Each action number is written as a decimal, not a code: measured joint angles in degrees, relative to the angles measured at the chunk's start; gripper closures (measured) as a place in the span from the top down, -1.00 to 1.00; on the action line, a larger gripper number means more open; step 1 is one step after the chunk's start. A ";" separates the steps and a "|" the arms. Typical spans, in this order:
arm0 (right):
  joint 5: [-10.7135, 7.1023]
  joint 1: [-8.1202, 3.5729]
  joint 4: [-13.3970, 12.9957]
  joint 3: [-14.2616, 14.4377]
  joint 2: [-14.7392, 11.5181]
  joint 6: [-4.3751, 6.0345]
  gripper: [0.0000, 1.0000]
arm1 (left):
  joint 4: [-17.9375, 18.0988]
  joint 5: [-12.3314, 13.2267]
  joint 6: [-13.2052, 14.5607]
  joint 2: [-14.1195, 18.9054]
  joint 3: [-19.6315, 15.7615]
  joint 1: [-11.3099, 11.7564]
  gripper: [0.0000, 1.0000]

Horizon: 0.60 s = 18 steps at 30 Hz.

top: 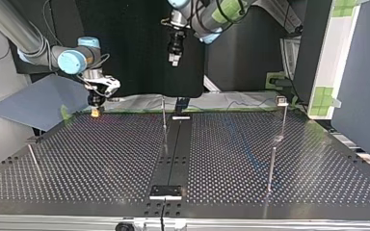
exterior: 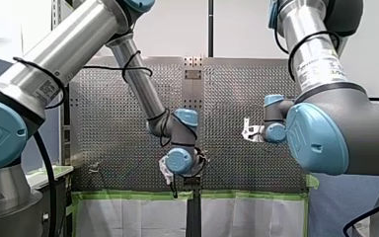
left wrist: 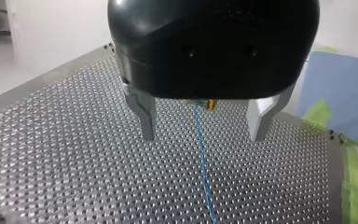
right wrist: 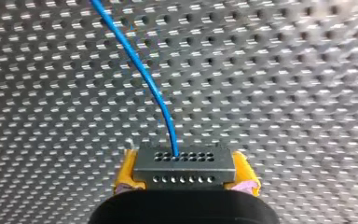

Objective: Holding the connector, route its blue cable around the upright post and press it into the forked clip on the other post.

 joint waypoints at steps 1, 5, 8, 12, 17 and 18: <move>-0.03 0.01 -0.01 0.00 -0.57 0.02 -1.00 | 0.54 -0.20 -0.56 0.01 -0.58 0.01 0.92; -0.10 0.01 -0.04 0.03 -1.53 0.05 -1.00 | 2.41 -0.58 -2.42 0.02 -2.46 0.07 0.92; -0.23 0.01 -0.59 0.35 -1.65 0.12 -1.00 | 3.84 -0.95 -3.83 0.06 -3.88 -0.03 0.92; -0.30 0.00 -2.41 1.38 -1.38 0.50 -1.00 | 5.87 -2.50 -5.76 1.01 -5.91 -0.22 0.92; -0.32 0.11 -4.28 2.03 0.47 0.81 -1.00 | 8.46 -2.77 -8.31 3.38 -8.51 0.03 0.92; -0.30 0.17 -4.45 2.05 0.91 0.76 -1.00 | 8.93 -2.49 -8.78 3.83 -8.96 -0.02 0.92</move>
